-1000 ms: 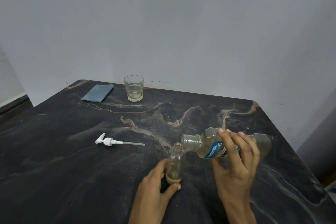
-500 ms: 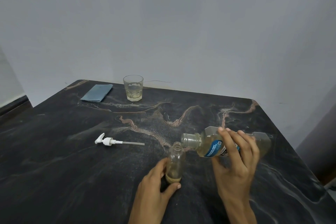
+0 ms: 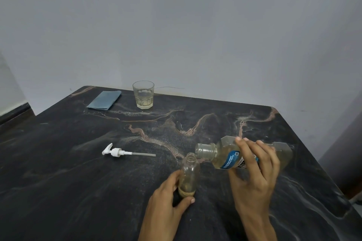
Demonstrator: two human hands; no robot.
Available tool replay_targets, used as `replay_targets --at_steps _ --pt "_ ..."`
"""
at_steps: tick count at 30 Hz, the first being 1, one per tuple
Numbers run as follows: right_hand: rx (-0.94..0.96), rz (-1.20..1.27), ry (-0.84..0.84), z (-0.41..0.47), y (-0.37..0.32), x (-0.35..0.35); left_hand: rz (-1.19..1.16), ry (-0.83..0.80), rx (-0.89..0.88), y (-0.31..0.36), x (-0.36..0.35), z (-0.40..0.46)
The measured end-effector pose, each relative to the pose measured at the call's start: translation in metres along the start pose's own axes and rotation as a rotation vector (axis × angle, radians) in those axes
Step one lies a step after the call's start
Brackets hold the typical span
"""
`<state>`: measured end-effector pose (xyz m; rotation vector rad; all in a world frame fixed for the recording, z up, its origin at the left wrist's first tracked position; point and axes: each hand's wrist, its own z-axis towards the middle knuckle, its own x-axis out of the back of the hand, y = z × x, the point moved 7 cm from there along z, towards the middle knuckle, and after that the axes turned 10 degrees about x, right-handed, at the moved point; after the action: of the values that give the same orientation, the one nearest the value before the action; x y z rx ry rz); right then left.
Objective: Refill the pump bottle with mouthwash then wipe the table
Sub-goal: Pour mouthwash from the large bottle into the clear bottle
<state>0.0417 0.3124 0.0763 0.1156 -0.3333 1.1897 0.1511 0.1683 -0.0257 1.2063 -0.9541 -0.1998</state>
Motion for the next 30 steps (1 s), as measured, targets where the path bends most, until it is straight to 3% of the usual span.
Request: replay_targets --at_steps 30 --pt "0.014 -0.014 0.006 0.0011 -0.0041 0.0013 -0.032 0.004 -0.005 0.0046 0.0019 -0.0014"
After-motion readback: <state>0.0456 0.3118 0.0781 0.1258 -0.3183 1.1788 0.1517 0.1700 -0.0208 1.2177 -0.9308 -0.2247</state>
